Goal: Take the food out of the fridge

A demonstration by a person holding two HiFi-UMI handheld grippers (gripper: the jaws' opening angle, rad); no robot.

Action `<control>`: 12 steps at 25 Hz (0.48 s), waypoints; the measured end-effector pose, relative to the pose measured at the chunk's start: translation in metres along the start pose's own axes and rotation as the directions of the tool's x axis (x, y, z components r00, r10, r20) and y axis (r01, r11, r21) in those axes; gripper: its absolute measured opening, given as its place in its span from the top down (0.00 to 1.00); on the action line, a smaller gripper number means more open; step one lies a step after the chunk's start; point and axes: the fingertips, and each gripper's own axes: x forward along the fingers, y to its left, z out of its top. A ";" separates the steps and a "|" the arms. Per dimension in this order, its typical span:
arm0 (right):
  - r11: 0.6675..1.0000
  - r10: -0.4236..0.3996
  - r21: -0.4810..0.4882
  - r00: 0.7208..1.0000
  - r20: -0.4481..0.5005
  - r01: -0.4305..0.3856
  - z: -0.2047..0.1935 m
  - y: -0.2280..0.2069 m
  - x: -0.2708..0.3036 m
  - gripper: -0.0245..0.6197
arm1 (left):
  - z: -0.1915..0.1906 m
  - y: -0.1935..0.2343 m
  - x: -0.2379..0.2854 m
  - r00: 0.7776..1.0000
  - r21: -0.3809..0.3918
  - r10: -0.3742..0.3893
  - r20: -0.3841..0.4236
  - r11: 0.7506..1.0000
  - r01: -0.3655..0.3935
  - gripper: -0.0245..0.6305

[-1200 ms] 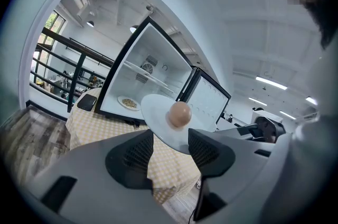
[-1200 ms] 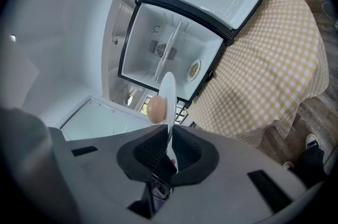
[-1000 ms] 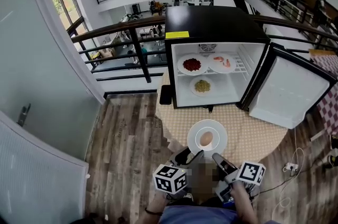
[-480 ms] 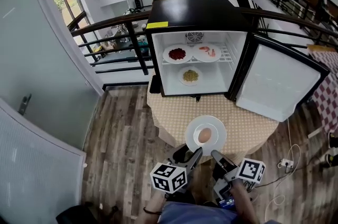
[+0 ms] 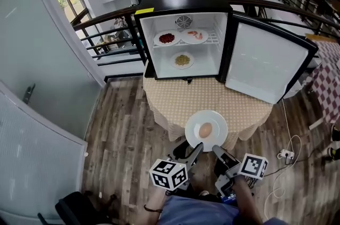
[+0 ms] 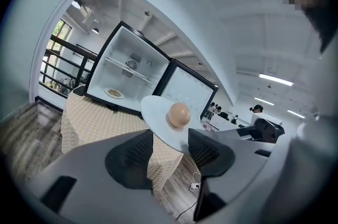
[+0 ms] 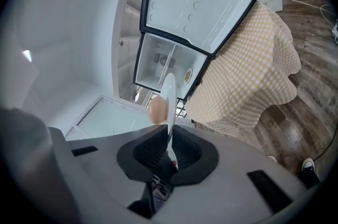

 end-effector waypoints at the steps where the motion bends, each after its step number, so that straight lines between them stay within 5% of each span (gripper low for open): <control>1: 1.000 -0.001 -0.005 1.000 -0.003 0.001 -0.004 -0.001 -0.007 0.91 | -0.004 -0.006 -0.004 1.000 0.003 0.004 0.002 1.000 -0.004 0.64; 12: 1.000 -0.008 -0.015 0.999 -0.047 0.008 -0.054 -0.006 -0.059 0.91 | -0.045 -0.043 -0.054 0.999 0.000 0.049 0.014 0.999 -0.049 0.64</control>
